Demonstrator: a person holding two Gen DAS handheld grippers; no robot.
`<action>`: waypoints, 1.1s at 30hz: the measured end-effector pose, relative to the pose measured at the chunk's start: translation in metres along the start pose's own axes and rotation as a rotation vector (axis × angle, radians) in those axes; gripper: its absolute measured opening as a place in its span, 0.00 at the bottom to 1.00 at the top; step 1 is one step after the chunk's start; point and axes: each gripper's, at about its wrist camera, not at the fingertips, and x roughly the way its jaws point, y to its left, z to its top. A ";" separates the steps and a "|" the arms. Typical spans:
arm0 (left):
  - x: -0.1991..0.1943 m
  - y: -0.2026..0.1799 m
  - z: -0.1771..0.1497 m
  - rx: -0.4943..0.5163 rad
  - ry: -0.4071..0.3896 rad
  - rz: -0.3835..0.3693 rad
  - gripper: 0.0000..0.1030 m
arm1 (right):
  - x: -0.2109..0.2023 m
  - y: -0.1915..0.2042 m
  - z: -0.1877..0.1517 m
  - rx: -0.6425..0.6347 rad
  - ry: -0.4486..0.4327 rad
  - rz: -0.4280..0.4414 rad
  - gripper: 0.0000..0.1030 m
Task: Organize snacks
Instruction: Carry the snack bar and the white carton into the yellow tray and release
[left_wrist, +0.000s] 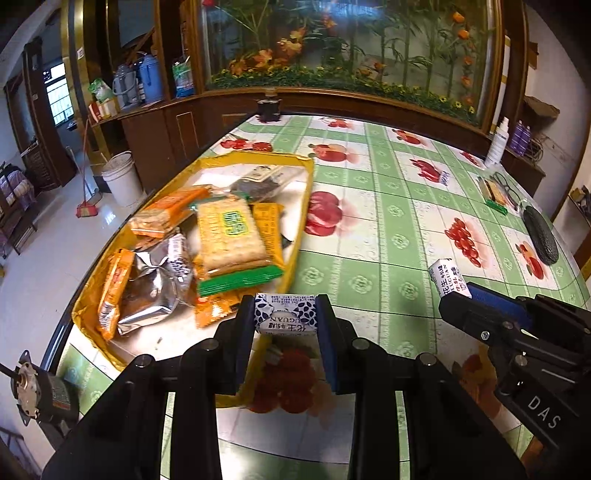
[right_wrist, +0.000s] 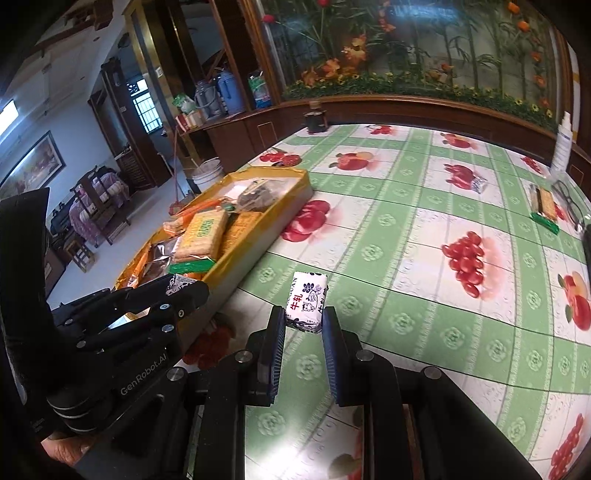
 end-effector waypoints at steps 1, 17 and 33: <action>0.000 0.004 0.001 -0.006 -0.002 0.005 0.29 | 0.003 0.003 0.002 -0.005 0.001 0.004 0.20; 0.008 0.062 0.008 -0.103 -0.014 0.089 0.29 | 0.043 0.057 0.039 -0.093 0.011 0.080 0.20; 0.041 0.094 0.028 -0.159 0.029 0.111 0.29 | 0.102 0.072 0.090 -0.066 0.020 0.120 0.20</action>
